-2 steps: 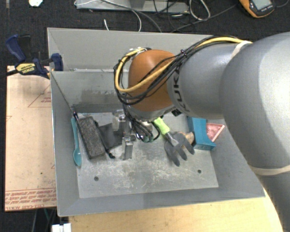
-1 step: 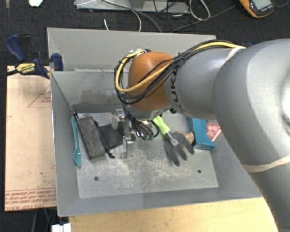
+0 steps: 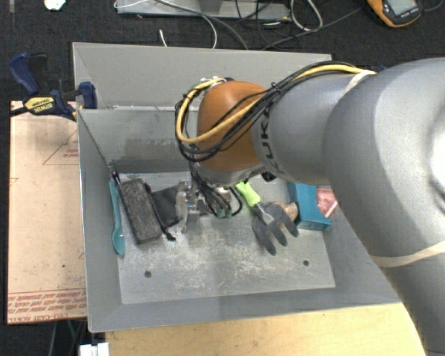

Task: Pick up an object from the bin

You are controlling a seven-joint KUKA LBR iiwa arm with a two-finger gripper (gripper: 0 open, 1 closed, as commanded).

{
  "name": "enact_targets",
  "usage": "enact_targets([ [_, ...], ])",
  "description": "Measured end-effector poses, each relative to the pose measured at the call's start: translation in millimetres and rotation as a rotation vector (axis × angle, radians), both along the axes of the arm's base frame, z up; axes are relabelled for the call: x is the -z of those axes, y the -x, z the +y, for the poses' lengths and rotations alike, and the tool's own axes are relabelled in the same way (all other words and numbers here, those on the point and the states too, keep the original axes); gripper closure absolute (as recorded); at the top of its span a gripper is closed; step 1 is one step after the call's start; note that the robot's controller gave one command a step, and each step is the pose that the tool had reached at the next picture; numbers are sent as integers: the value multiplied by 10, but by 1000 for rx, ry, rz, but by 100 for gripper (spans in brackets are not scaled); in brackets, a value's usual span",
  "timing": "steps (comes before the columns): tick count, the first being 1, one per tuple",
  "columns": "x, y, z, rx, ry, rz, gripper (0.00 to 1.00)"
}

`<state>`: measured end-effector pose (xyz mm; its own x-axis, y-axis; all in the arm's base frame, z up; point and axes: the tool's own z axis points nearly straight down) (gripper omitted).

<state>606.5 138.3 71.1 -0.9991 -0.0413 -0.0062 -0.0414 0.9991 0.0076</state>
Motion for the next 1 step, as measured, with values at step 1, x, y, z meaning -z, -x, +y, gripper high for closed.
enact_targets([
  [1, -3, 0, 0, 0, 0, 0, 100],
])
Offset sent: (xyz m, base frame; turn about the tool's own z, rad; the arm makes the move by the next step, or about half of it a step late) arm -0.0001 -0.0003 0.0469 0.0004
